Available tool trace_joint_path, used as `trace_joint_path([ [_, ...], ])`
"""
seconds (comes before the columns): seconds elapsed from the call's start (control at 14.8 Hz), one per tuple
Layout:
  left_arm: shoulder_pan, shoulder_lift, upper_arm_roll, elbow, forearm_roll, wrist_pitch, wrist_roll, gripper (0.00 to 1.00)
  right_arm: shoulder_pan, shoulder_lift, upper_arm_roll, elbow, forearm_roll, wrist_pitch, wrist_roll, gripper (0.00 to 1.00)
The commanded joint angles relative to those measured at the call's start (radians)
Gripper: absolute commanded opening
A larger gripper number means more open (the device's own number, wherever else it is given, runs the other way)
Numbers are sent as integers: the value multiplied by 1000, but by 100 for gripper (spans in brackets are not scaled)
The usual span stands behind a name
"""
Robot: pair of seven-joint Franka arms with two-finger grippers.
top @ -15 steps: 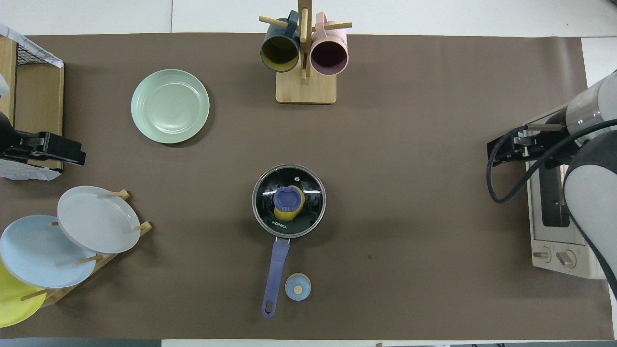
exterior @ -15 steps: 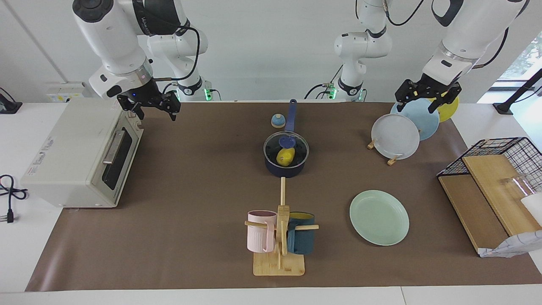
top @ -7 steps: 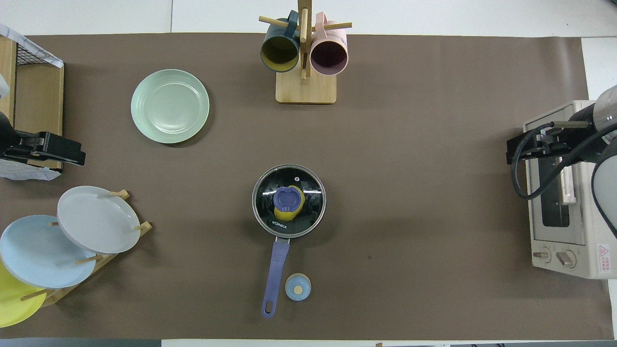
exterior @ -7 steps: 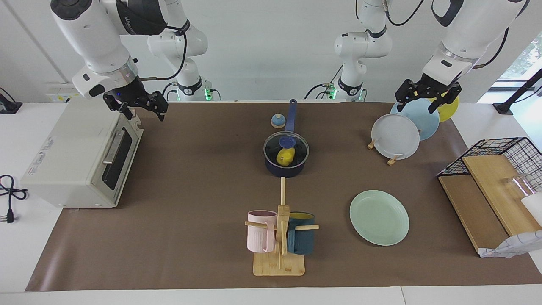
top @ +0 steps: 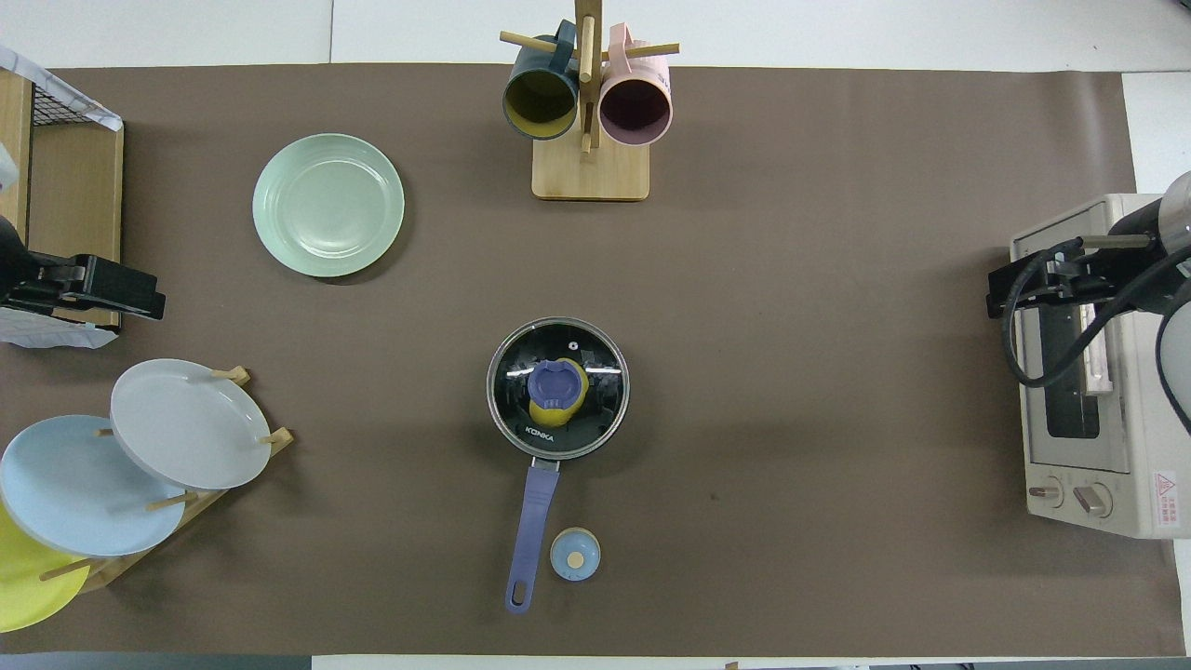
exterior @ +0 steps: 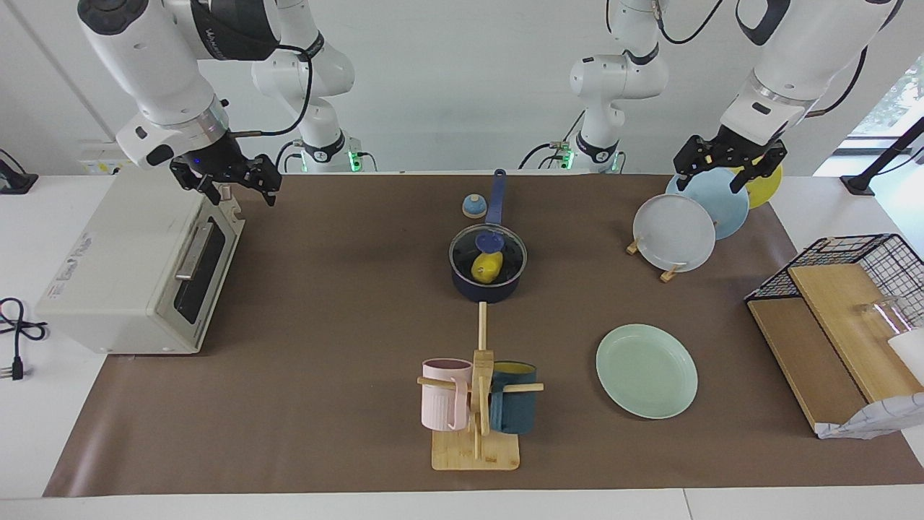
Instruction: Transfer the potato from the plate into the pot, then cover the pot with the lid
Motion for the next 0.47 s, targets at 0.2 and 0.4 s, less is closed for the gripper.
trace_joint_path([
  [0.2, 6, -16, -2, -11, 14, -5, 3, 100, -7, -18, 8, -1, -7, -10, -17, 100],
  [0.4, 6, -16, -2, -11, 14, -5, 3, 100, -12, -21, 8, -4, 0, -22, -20, 100],
])
